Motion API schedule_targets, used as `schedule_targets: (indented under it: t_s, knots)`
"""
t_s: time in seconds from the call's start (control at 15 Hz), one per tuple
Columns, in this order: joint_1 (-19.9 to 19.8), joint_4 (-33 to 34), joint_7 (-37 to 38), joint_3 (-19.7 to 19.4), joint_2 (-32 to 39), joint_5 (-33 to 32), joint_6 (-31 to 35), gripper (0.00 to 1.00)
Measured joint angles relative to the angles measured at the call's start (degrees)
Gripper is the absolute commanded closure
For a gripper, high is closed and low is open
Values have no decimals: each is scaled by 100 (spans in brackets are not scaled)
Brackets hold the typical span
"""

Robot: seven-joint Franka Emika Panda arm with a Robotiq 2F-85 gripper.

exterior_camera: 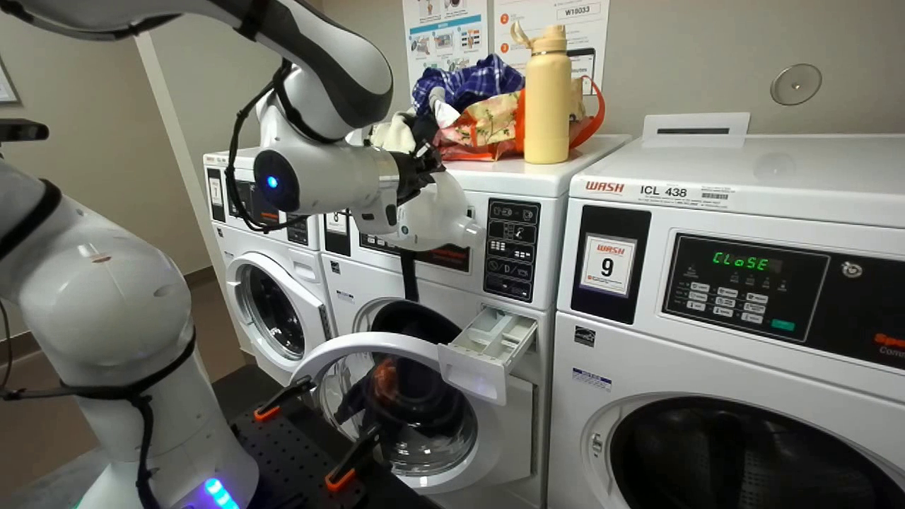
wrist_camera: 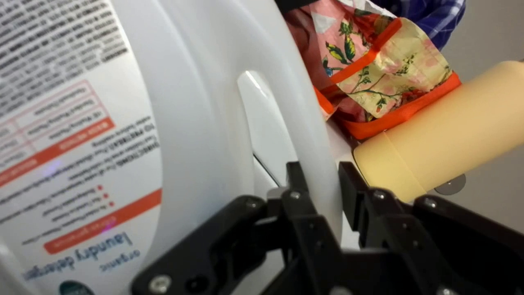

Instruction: Put some detergent in the detergent compartment drawer of the washing machine in the middle

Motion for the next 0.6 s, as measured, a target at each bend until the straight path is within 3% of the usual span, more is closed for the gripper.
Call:
schedule_targets:
  t_s: [0.2,0.6]
  knots:
    - [-376,-2,-255,545,3,0,108,94]
    - [-1279,15,-748,2086,-84,-3,373,94]
